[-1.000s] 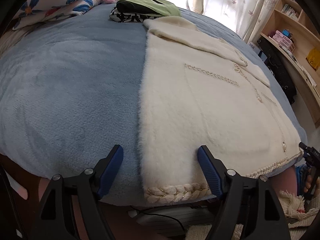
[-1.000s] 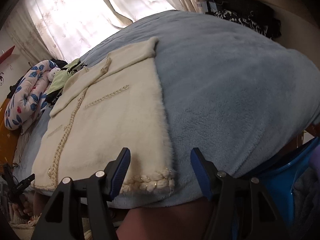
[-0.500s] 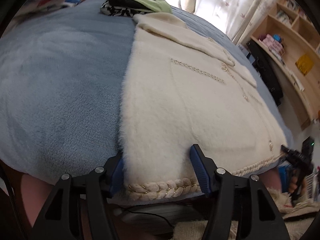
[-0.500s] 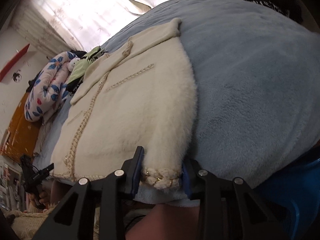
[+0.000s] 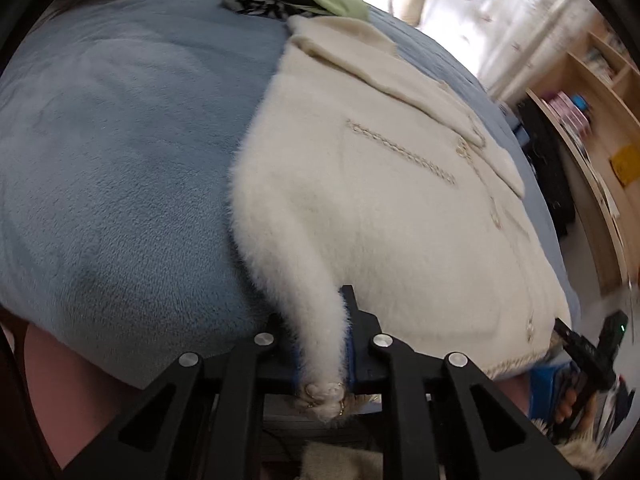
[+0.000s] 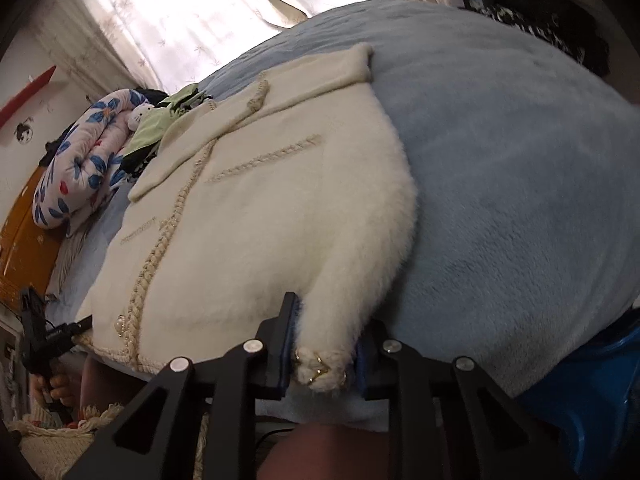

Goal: Fold large clothes
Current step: 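Lift the hem with both grippers and fold it up over the collar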

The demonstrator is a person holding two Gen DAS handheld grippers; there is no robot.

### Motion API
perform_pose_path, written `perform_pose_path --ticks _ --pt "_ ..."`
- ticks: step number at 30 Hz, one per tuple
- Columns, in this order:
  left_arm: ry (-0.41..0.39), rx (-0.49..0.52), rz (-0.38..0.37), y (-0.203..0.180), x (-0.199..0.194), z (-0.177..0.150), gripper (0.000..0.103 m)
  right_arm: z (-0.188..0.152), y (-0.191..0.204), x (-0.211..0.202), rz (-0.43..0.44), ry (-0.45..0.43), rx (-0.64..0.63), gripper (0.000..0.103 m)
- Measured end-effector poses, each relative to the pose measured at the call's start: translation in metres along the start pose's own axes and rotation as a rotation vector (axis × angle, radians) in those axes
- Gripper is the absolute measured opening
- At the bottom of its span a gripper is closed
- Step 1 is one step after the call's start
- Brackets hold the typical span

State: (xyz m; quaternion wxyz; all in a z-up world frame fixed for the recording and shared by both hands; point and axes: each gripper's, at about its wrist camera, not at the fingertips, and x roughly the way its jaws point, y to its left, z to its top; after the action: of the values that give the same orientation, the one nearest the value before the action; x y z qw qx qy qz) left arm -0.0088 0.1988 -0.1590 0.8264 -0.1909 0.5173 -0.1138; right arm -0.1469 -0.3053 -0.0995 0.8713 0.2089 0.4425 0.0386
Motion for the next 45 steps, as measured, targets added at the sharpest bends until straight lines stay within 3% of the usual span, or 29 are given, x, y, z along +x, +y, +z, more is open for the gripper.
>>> perform_pose_path --ticks 5,11,19,27,36,41,45 --pt "-0.057 -0.057 -0.033 -0.005 -0.027 0.003 0.010 0.017 0.030 -0.033 0.003 -0.076 -0.090 0.020" --pt "-0.149 -0.008 -0.056 -0.029 -0.073 0.005 0.009 0.025 0.052 -0.075 -0.001 -0.117 -0.176 0.015" --pt "-0.172 0.033 -0.092 -0.045 -0.124 -0.001 0.009 0.014 0.051 -0.107 0.053 -0.092 -0.164 0.014" --pt "-0.208 -0.016 -0.152 -0.041 -0.171 0.010 0.009 0.031 0.053 -0.142 0.177 -0.161 -0.084 0.014" --pt "-0.278 -0.139 -0.177 -0.022 -0.157 0.089 0.009 0.099 0.018 -0.108 0.254 -0.237 0.157 0.014" --pt "-0.320 -0.136 -0.182 -0.035 -0.127 0.153 0.009 0.160 0.004 -0.068 0.234 -0.243 0.232 0.014" --pt "-0.314 -0.123 -0.138 -0.052 -0.092 0.211 0.009 0.213 0.000 -0.029 0.181 -0.227 0.240 0.014"
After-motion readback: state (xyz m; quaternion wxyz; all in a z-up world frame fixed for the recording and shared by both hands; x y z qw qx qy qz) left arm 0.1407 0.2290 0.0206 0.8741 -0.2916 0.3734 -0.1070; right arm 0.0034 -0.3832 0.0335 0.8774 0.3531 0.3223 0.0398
